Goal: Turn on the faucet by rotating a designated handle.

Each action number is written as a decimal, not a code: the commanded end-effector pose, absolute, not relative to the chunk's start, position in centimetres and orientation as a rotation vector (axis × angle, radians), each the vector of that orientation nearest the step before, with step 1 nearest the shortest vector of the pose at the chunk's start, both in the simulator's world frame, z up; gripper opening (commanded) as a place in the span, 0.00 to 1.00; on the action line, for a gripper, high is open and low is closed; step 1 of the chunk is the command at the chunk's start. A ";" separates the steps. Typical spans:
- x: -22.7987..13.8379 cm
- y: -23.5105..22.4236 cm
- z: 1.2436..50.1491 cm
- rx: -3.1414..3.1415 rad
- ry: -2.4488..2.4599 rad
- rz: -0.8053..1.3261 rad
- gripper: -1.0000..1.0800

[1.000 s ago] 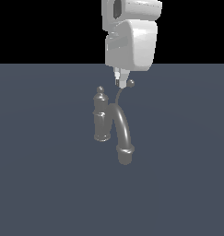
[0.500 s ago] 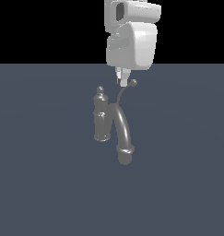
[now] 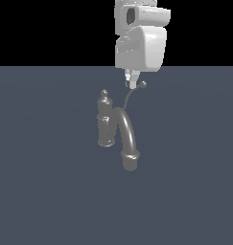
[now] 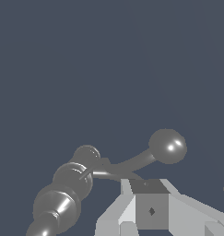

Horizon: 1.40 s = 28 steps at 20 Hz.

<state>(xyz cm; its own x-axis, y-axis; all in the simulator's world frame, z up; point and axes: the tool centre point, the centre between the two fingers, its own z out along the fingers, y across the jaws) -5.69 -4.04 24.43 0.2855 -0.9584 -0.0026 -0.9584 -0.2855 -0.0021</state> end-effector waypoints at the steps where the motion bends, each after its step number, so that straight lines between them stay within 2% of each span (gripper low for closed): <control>1: -5.2 -5.1 24.3 -2.503 1.894 -0.002 0.00; 28: -0.5 -8.5 24.2 -2.491 1.914 0.000 0.00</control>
<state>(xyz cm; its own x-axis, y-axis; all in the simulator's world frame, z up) -0.60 -5.56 24.47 0.3012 -0.9535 -0.0067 -0.9536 -0.3012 -0.0032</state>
